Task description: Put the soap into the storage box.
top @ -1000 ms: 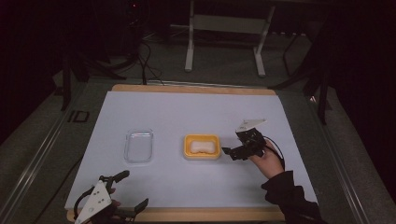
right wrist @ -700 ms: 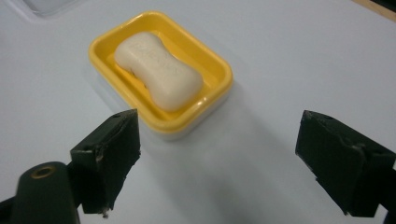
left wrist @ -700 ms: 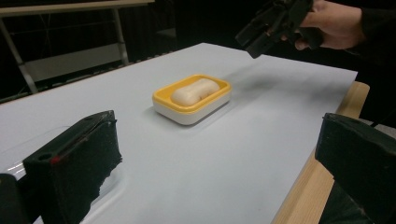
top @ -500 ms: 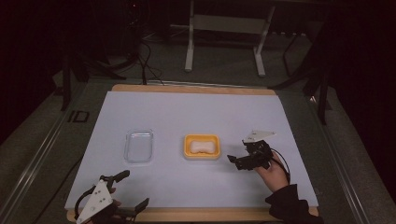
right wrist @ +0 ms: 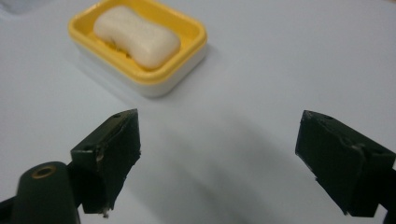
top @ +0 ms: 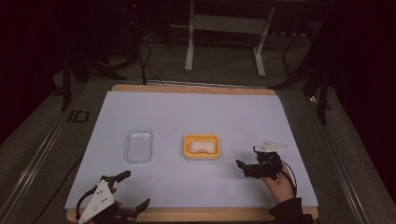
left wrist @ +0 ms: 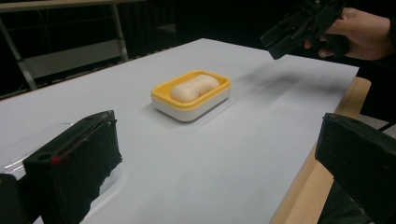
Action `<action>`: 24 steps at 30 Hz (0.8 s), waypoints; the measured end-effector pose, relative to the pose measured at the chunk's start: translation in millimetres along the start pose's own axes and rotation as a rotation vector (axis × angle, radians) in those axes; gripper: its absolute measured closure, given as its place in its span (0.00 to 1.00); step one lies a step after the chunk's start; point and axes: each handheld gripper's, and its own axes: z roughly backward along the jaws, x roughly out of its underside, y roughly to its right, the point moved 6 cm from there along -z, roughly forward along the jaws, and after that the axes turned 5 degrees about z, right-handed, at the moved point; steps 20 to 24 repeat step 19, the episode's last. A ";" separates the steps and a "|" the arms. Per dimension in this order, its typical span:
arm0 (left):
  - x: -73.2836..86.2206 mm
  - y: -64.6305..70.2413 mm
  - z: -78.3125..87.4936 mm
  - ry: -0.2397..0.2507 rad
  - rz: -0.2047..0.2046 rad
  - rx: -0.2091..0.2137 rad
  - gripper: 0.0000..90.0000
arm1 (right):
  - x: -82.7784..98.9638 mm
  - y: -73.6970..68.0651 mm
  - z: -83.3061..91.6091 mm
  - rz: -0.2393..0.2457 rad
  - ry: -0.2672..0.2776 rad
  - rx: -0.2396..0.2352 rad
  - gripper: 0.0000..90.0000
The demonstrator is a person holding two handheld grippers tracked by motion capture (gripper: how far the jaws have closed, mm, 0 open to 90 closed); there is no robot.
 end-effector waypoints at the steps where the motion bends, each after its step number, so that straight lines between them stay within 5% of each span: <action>1: 0.1 0.0 -0.1 -0.002 0.000 0.000 0.00 | 2.1 -0.9 -0.4 0.000 -0.014 -0.010 0.15; 24: 0.6 1.3 -0.6 -0.011 0.001 0.000 0.00 | 9.9 -3.0 -1.7 -0.008 -0.004 -0.010 0.15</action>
